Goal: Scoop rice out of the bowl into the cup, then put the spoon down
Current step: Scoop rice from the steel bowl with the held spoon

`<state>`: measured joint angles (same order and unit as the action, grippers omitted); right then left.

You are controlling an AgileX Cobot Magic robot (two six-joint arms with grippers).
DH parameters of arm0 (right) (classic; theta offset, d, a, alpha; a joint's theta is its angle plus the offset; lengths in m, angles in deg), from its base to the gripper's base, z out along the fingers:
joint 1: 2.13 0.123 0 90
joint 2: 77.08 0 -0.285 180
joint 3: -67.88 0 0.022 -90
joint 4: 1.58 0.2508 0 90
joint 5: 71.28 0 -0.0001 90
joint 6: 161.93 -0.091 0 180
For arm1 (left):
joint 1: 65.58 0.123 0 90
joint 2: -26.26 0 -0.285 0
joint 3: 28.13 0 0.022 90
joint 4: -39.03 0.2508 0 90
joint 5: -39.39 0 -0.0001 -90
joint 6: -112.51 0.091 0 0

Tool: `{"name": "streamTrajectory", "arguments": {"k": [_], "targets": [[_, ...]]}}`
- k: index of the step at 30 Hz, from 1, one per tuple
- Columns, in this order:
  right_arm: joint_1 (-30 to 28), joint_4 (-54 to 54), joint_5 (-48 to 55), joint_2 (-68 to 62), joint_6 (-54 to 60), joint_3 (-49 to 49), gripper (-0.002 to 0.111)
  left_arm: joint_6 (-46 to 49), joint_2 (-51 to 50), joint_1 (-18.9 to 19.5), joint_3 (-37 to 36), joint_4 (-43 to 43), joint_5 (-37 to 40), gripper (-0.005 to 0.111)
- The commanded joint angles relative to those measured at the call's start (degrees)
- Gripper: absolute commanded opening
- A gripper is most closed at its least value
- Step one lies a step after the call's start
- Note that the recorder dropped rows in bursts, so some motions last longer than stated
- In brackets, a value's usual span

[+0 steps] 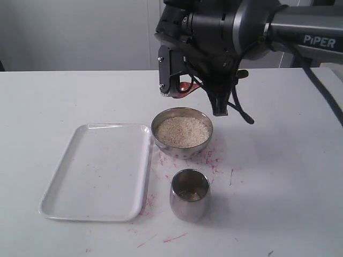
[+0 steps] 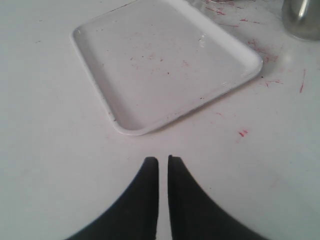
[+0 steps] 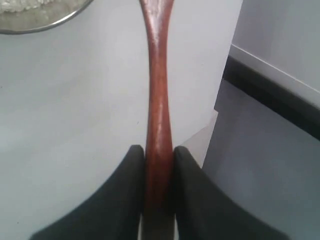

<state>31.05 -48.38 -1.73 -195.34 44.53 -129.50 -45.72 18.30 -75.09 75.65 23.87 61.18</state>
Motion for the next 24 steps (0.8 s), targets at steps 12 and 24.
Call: {"name": "streamTrajectory", "arguments": {"k": [12, 24], "targets": [[0.08, -0.16, 0.41, -2.35, 4.99, 6.82, 0.0, -0.23, 0.17, -0.4, -0.29, -0.72, 0.17, 0.014], [0.08, 3.59, 0.17, -4.57, 5.41, 6.82, 0.0, -0.23, 0.17, -0.4, -0.29, -0.72, 0.17, 0.014]]}}
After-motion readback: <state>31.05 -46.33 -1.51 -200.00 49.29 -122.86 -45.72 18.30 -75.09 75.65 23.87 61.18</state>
